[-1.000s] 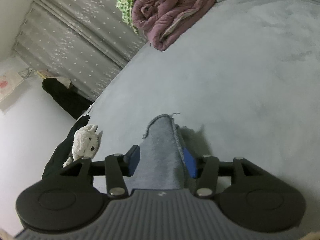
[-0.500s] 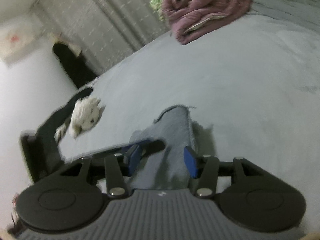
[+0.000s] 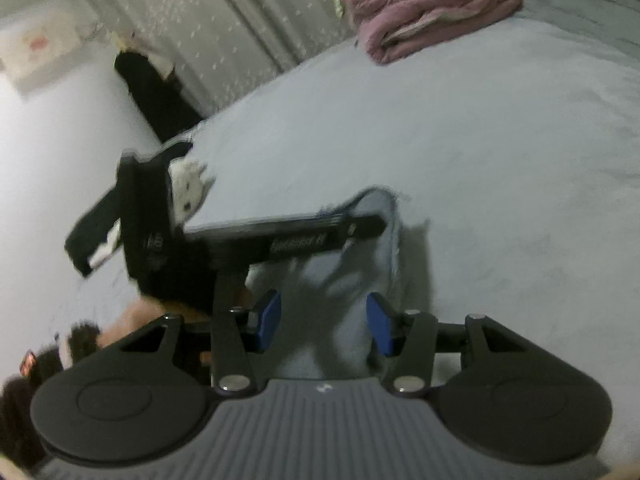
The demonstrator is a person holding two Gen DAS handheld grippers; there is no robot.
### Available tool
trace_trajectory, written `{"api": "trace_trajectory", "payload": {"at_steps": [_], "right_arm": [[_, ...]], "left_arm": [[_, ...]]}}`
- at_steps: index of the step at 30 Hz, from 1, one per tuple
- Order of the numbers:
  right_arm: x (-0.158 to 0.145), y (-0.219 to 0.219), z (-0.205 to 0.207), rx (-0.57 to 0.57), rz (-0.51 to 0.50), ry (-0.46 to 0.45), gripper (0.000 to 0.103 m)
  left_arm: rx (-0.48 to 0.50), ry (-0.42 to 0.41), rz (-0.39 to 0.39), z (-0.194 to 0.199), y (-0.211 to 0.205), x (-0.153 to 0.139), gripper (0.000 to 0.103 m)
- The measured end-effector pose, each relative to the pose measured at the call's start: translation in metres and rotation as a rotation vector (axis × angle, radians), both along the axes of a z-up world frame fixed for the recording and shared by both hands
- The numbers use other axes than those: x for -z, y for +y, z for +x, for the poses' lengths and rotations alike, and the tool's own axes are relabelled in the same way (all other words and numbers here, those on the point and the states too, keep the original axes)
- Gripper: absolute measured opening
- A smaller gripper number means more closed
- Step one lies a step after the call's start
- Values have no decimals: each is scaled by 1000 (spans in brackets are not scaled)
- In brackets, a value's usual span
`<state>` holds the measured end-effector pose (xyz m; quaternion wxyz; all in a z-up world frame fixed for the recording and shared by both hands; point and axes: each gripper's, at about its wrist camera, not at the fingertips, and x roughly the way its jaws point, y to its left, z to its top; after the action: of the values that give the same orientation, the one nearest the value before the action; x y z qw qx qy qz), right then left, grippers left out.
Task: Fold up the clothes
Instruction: 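Grasp the grey sweater edge with the left gripper while the right gripper grasps it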
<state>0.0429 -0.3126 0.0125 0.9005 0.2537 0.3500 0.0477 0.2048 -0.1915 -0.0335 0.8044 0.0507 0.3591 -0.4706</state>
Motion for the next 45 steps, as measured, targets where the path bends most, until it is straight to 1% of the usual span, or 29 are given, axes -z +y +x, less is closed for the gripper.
{"api": "trace_trajectory", "payload": {"at_steps": [4, 5, 7, 9, 12, 15, 17, 19, 21, 25, 29, 31, 34, 36, 37, 38, 39, 40, 41, 42, 43, 45], "right_arm": [[12, 5, 9, -17, -64, 86, 52], [16, 4, 11, -15, -71, 112, 52], [23, 0, 14, -7, -79, 159, 54], [25, -4, 16, -2, -67, 168, 57], [24, -6, 17, -1, -63, 170, 58], [24, -10, 16, 3, -52, 169, 62], [25, -15, 16, 13, -27, 168, 64], [25, -20, 16, 23, -2, 168, 66], [28, -27, 16, 43, 53, 170, 66], [36, -39, 16, 69, 184, 180, 66], [45, -50, 19, 65, 301, 201, 67], [50, -51, 22, 49, 352, 215, 67], [64, -48, 23, 15, 426, 228, 67], [68, -50, 19, 21, 473, 214, 68], [70, -51, 17, 24, 497, 206, 68], [72, -53, 15, 27, 520, 199, 64], [74, -54, 14, 31, 544, 191, 50], [77, -56, 12, 44, 573, 191, 41], [78, -58, 12, 57, 606, 184, 40], [79, -60, 11, 69, 641, 174, 38], [76, -61, 10, 76, 651, 163, 37], [66, -62, 9, 74, 644, 133, 35]], "left_arm": [[-4, -13, 31, 11, -7, 1, 43], [-6, -11, 35, 15, -7, 1, 45], [-20, -13, 42, 23, -7, 0, 45], [-55, -26, 57, 32, -5, -2, 47], [-100, -27, 72, 44, 2, -5, 47], [-150, -24, 73, 51, 14, -9, 48], [-183, -11, 70, 55, 24, -9, 51], [-217, 35, 48, 60, 38, -7, 56], [-249, 88, 22, 65, 53, -4, 59], [-296, 238, -42, 74, 83, 8, 66], [-328, 325, -69, 76, 105, 23, 67], [-336, 370, -102, 75, 114, 30, 67], [-341, 466, -188, 75, 124, 43, 64], [-345, 534, -251, 74, 127, 53, 63], [-349, 562, -279, 72, 128, 58, 61], [-356, 580, -304, 70, 127, 62, 58], [-365, 593, -324, 68, 127, 66, 55], [-377, 595, -337, 65, 126, 69, 44], [-391, 603, -352, 63, 127, 71, 31], [-408, 619, -373, 61, 128, 74, 26], [-426, 635, -393, 58, 130, 76, 22], [-465, 667, -440, 52, 135, 79, 19]]}}
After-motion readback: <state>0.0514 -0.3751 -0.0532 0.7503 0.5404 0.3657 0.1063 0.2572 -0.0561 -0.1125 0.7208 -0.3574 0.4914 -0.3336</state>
